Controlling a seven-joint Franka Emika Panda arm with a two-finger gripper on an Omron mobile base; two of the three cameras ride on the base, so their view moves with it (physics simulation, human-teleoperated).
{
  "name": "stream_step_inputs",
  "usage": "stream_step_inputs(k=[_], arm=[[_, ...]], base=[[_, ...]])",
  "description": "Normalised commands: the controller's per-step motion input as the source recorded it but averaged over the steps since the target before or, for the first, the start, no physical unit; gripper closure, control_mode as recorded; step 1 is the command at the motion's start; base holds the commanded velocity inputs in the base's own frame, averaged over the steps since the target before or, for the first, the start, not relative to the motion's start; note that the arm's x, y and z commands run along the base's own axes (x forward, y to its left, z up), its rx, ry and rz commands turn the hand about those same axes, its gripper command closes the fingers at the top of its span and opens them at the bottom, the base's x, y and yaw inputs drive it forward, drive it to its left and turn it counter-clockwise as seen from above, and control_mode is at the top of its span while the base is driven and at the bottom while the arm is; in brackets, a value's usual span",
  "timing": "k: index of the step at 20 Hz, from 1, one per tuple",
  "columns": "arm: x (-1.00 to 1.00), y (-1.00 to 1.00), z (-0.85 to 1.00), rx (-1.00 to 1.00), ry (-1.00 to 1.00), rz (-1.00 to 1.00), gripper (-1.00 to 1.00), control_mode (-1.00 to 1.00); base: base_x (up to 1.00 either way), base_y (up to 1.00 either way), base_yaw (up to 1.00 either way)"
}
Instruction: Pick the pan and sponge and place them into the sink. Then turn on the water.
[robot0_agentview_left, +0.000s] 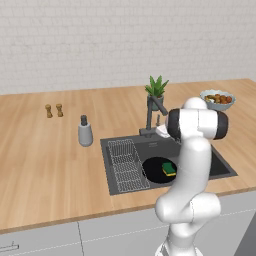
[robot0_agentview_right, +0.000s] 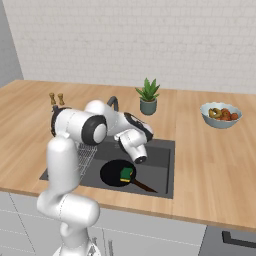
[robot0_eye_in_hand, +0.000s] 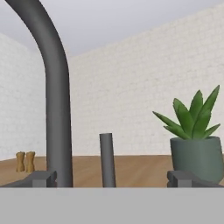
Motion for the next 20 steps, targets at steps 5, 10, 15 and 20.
stream_step_inputs(k=[5, 10, 15, 20], arm=[[0.18, 0.08, -0.04, 0.0, 0.0, 0.0, -1.0, -1.0], [0.17, 0.1, 0.0, 0.0, 0.0, 0.0, -1.0, -1.0], [0.18, 0.0, 0.0, 0.0, 0.0, 0.0, -1.0, -1.0], [0.19, 0.0, 0.0, 0.0, 0.0, -0.02, -1.0, -1.0]], base=[[0.0, 0.0, 0.0], [0.0, 0.0, 0.0], [0.0, 0.0, 0.0], [0.0, 0.0, 0.0]])
